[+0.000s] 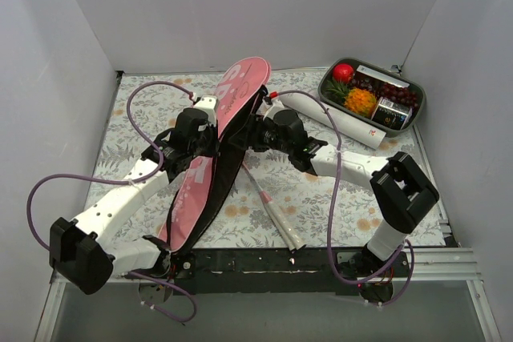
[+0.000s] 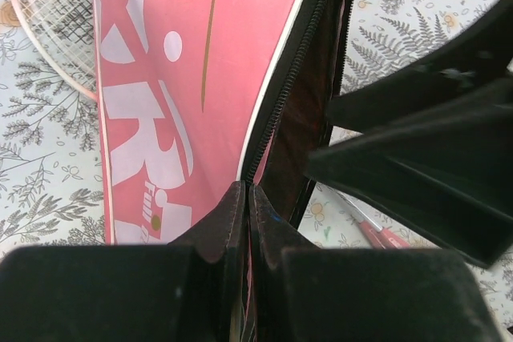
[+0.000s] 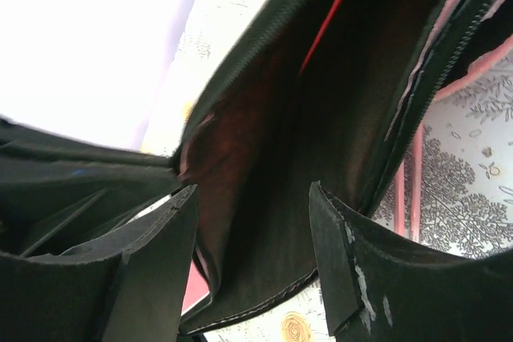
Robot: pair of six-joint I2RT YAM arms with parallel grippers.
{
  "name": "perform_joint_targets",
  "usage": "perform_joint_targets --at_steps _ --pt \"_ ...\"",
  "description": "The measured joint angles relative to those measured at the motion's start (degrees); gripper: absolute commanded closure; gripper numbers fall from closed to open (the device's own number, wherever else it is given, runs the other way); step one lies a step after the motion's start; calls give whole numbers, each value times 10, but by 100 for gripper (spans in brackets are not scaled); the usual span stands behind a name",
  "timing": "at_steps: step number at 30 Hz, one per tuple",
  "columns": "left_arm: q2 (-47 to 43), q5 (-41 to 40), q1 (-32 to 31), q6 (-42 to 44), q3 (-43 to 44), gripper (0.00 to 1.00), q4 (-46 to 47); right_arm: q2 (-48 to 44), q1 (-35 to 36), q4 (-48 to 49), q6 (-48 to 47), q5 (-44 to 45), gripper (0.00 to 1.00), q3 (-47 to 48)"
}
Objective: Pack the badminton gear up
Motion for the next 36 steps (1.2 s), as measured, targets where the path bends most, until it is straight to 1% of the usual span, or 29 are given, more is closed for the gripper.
perform_joint_targets --at_steps 5,11,14,20,23,26,33,35,36 --pt "-19 9 -10 -2 -15 100 3 37 0 7 25 16 35 1" --pt "-39 9 -14 0 -51 100 14 38 0 6 31 15 35 7" --pt "-39 10 -14 1 -57 100 17 20 0 -7 28 17 36 5" --pt "-37 13 -14 6 -57 100 30 -55 0 -22 24 31 36 -11" --pt "-35 18 -14 7 -57 100 31 -67 0 -18 21 40 36 -12" --pt "-35 23 -14 7 -57 100 32 -49 0 -20 19 47 37 -5" --pt "-41 31 -14 10 -57 100 29 39 1 -22 23 60 37 56" --pt "-47 33 -14 11 -57 100 27 53 1 -22 23 64 39 68" --pt "-51 34 -14 11 -57 100 28 59 1 -23 23 65 50 76"
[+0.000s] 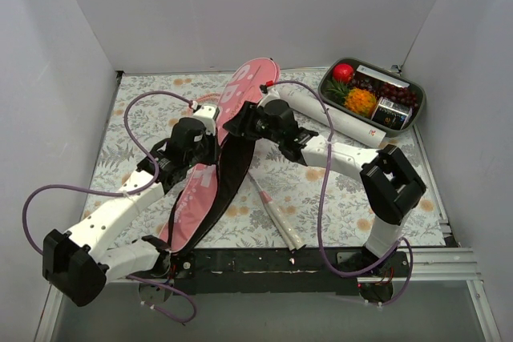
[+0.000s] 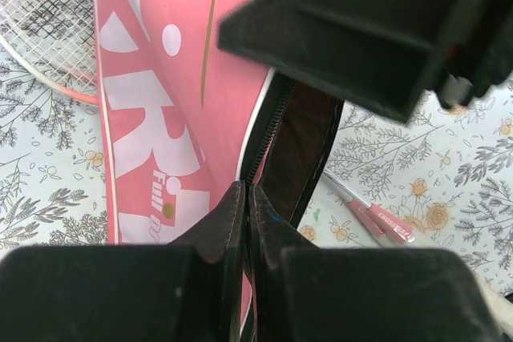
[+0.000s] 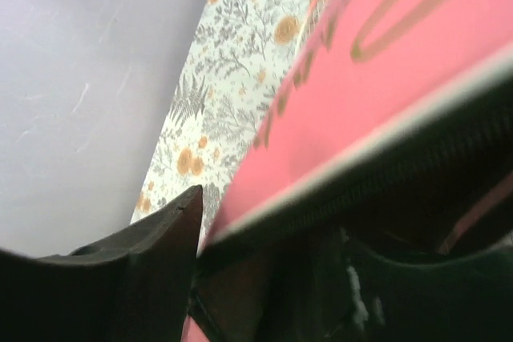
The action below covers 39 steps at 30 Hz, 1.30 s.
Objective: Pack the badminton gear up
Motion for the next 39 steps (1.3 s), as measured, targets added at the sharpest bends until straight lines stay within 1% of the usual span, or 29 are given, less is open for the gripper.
perform_joint_targets --at_steps 1,2,3,5,8,9,12,14,18,21,23,26,32,37,39 --pt "-4 1 0 0 -1 100 0 6 0 0 -1 3 59 9" --pt "-8 3 0 0 -3 100 0 14 0 0 -2 6 71 23" --pt "-13 7 0 1 -7 100 2 22 0 0 -5 9 98 37" --pt "-21 11 0 3 -16 100 10 31 1 -7 -7 12 99 63" --pt "-32 16 0 10 -32 81 27 39 7 -30 -10 10 99 93" --pt "-37 18 0 15 -38 67 32 42 9 -38 -12 11 99 101" --pt "-61 47 -7 30 -67 54 36 45 7 -59 -21 20 99 119" --pt "-83 65 -18 38 -88 50 36 45 1 -71 -23 24 99 126" --pt "-123 86 -36 51 -108 46 43 45 -16 -87 -22 27 99 132" --pt "-130 62 -52 58 -111 46 49 45 -31 -97 -22 26 99 132" --pt "-128 24 -69 61 -113 45 50 45 -40 -103 -22 25 99 132" --pt "-116 -53 -106 70 -115 46 50 45 -48 -107 -22 24 99 132" --pt "-68 -201 -193 80 -115 46 43 43 -49 -109 -25 12 99 132" --pt "-70 -293 -271 76 -89 46 13 38 -53 -113 -27 3 99 132" --pt "-74 -332 -292 72 -75 46 5 34 -56 -113 -29 0 99 131"
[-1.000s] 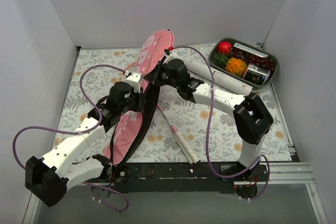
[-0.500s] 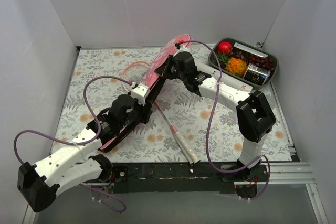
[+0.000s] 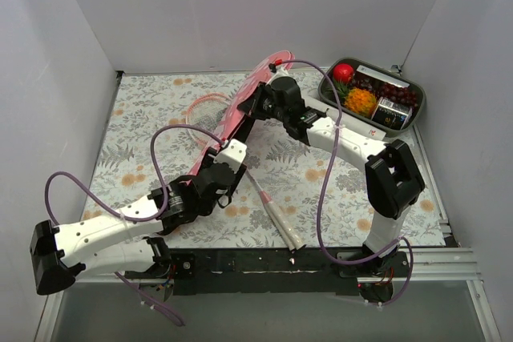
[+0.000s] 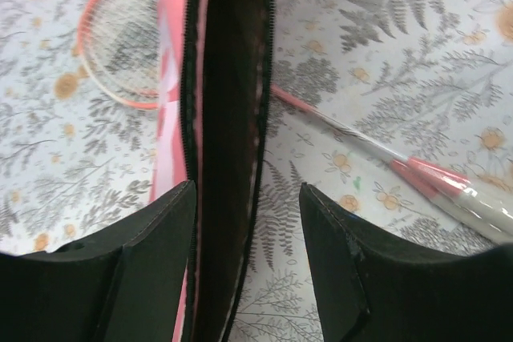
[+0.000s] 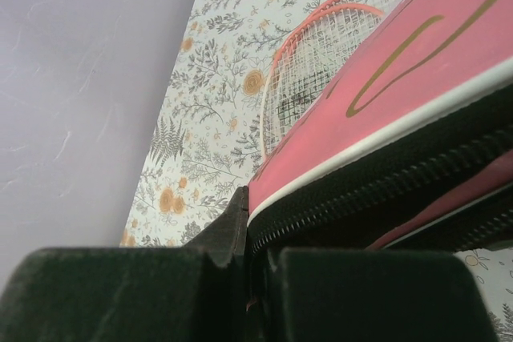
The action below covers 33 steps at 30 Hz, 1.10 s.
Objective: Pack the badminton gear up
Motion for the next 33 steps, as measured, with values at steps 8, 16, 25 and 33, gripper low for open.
perform_joint_targets --at_steps 8,16,25,33 --pt "37 -138 -19 -34 10 45 -58 -16 -8 -3 -6 -7 99 -2" --pt "28 -174 -18 -50 -23 45 -74 -30 -12 -4 -8 -15 99 -13" --pt "6 -177 -14 -46 -45 45 -60 -59 -26 -7 -8 -40 99 -28" --pt "6 -157 -7 -35 -49 57 -42 -82 -35 -8 -8 -60 99 -29"
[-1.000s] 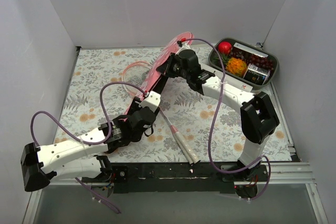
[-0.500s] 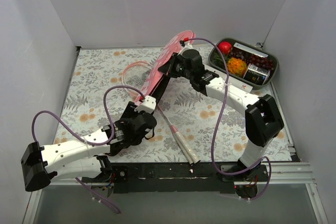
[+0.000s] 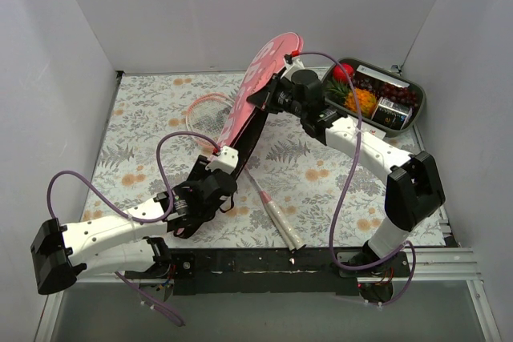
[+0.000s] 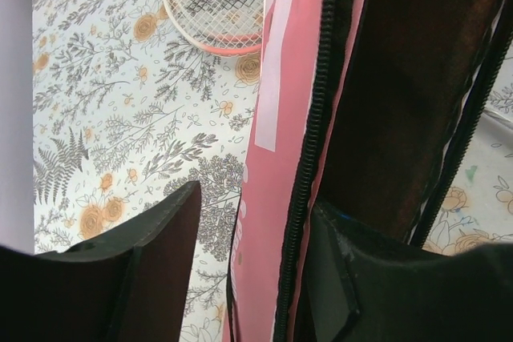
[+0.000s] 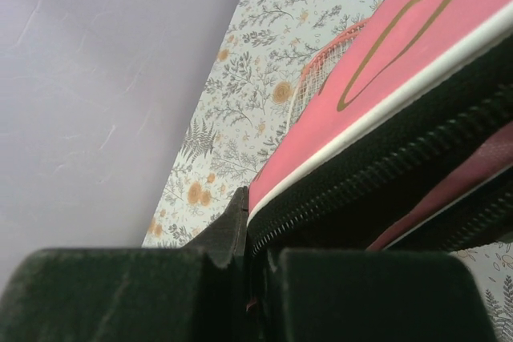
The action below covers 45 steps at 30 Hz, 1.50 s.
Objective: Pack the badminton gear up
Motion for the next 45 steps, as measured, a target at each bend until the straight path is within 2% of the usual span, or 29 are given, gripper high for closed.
perform_joint_targets --at_steps 2,3,5,13,16,17,18,20,21,22,23,24,28,31,40,45 --pt "0 6 3 2 -3 73 6 -8 -2 0 0 -2 99 -1" --pt "0 9 5 3 -5 87 8 -12 -2 -1 0 -2 99 -2" --pt "-1 16 7 7 -7 100 10 -21 -3 0 0 -2 99 -6" --pt "3 26 16 11 -3 100 11 -30 -6 -3 -1 -10 99 -8" --pt "19 34 52 1 25 100 -14 -26 -7 -8 -2 -19 99 -6" --pt "25 41 74 0 38 100 -20 -20 -8 -9 -2 -26 95 -2" --pt "27 48 96 1 48 100 -23 -11 -11 -14 -5 -35 80 10" --pt "28 68 141 4 64 100 -23 20 -17 -25 -16 -59 62 45" --pt "28 77 163 7 73 100 -24 39 -19 -37 -22 -77 47 71" --pt "30 86 183 8 80 100 -23 59 -21 -52 -30 -95 40 98" --pt "35 96 205 10 90 100 -23 77 -22 -66 -39 -114 28 122" --pt "43 106 223 12 100 100 -21 90 -22 -80 -49 -131 12 139" --pt "94 137 272 20 138 100 -14 97 -22 -138 -99 -173 10 150" --pt "130 154 299 22 155 100 -7 63 -20 -165 -132 -174 10 118" --pt "153 194 409 11 183 100 8 -221 -20 -181 -204 -133 15 -148" --pt "154 200 472 -8 205 100 8 -287 -13 -197 -230 -126 16 -236"
